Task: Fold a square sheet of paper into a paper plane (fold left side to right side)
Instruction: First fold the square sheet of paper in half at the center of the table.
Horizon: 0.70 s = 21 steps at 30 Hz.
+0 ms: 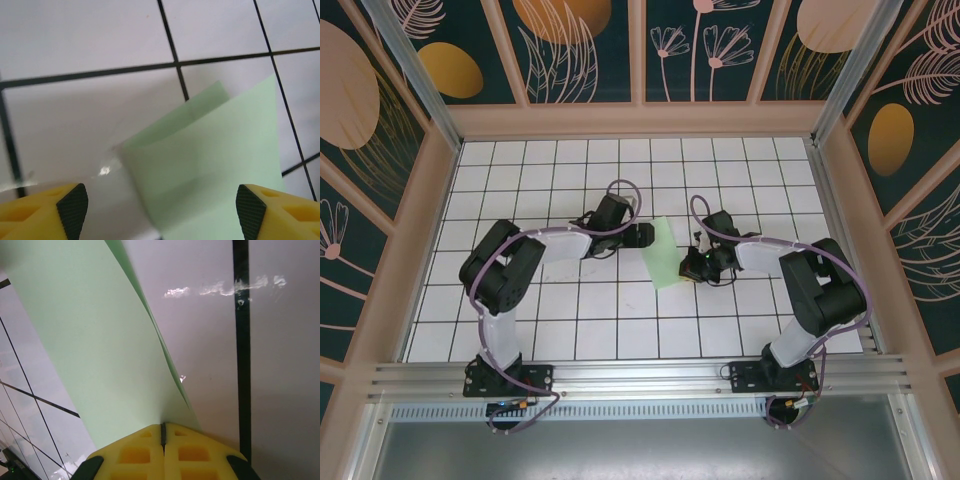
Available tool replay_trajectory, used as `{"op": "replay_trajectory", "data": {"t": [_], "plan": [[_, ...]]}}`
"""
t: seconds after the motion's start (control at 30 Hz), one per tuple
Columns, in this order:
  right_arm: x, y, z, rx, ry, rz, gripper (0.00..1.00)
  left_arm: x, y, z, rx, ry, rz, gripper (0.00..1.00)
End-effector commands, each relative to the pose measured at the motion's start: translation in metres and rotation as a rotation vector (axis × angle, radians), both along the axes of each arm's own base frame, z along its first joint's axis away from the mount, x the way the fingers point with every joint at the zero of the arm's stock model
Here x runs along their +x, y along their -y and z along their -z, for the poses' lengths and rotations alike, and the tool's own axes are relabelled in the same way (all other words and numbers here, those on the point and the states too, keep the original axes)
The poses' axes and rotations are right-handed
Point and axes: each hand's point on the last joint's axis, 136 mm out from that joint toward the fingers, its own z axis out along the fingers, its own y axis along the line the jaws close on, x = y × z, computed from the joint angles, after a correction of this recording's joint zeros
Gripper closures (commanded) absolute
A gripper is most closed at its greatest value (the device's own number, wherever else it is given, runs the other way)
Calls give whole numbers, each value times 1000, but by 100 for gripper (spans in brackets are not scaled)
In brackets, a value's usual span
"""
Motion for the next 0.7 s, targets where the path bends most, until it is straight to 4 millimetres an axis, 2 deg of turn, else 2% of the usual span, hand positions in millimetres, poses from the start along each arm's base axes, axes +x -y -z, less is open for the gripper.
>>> {"op": "replay_trajectory", "data": {"t": [0.0,0.13,0.27,0.4,0.53,0.67], "plan": [[-19,30,33,-176,-86,21,97,-13,-3,-23,-51,13,32,23],[-19,31,33,-179,-87,23,97,-29,21,-40,-151,8,122,27],[-20,32,34,-185,-87,23,96,-42,40,-35,-175,-16,174,28],[-20,32,35,-185,-88,23,96,-33,44,-18,-142,-31,158,29],[-20,32,35,-188,-91,20,96,-22,49,-10,-122,-29,149,28],[-20,32,35,-190,-89,20,96,-11,40,0,-56,-20,102,27]]}}
